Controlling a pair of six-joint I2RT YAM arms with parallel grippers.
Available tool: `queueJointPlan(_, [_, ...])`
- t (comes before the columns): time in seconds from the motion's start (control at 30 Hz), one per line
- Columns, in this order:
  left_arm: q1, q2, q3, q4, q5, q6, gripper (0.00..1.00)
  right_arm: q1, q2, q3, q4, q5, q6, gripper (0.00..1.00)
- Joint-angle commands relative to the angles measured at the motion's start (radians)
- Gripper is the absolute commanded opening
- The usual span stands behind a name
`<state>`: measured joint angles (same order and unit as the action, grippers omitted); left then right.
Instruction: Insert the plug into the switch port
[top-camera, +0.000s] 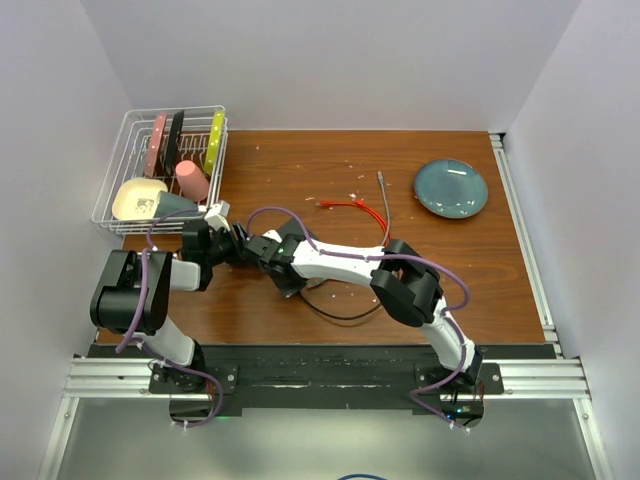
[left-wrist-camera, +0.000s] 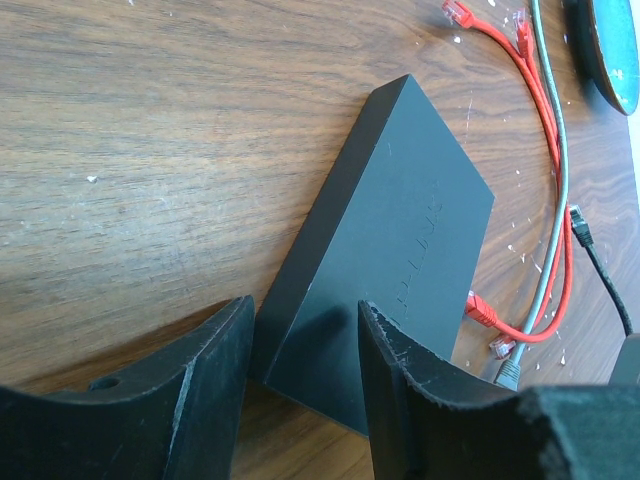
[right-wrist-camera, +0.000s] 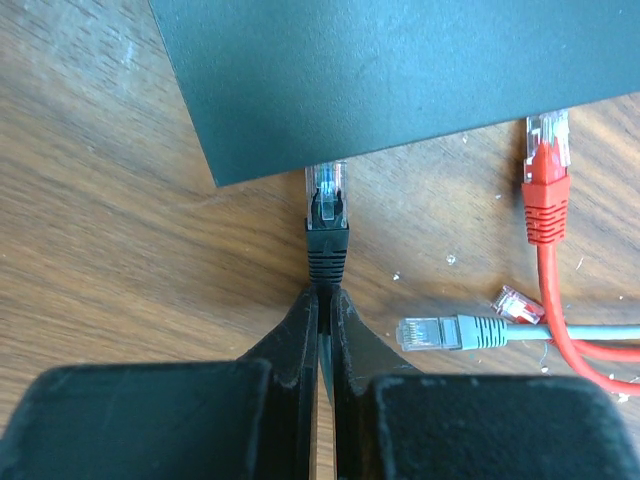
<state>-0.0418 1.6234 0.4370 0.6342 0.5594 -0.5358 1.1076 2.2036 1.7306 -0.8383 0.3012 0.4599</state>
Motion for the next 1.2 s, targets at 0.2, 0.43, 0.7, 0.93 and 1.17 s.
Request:
queueJointPlan(0.2, [-0.007, 0.01, 0.019, 0.005, 0.037, 0.011, 0.5, -0.017, 0.07, 0.007, 0.041, 0.009, 0.006, 0.0])
queueJointPlan(0.43, [-0.007, 0.01, 0.016, 0.01, 0.042, 0.013, 0.5, -0.029, 0.07, 0.009, 0.044, 0.019, -0.007, 0.0])
queueJointPlan(0.7, [-0.007, 0.013, 0.016, 0.027, 0.063, 0.011, 0.5, -0.029, 0.088, 0.043, 0.087, -0.022, -0.096, 0.0])
queueJointPlan(0.93, [-0.007, 0.015, 0.016, 0.03, 0.071, 0.011, 0.5, -0.028, 0.048, -0.034, 0.168, 0.004, -0.219, 0.0])
queueJointPlan(1.17, [-0.007, 0.016, 0.019, 0.033, 0.073, 0.014, 0.5, -0.035, -0.004, -0.16, 0.283, 0.067, -0.285, 0.0])
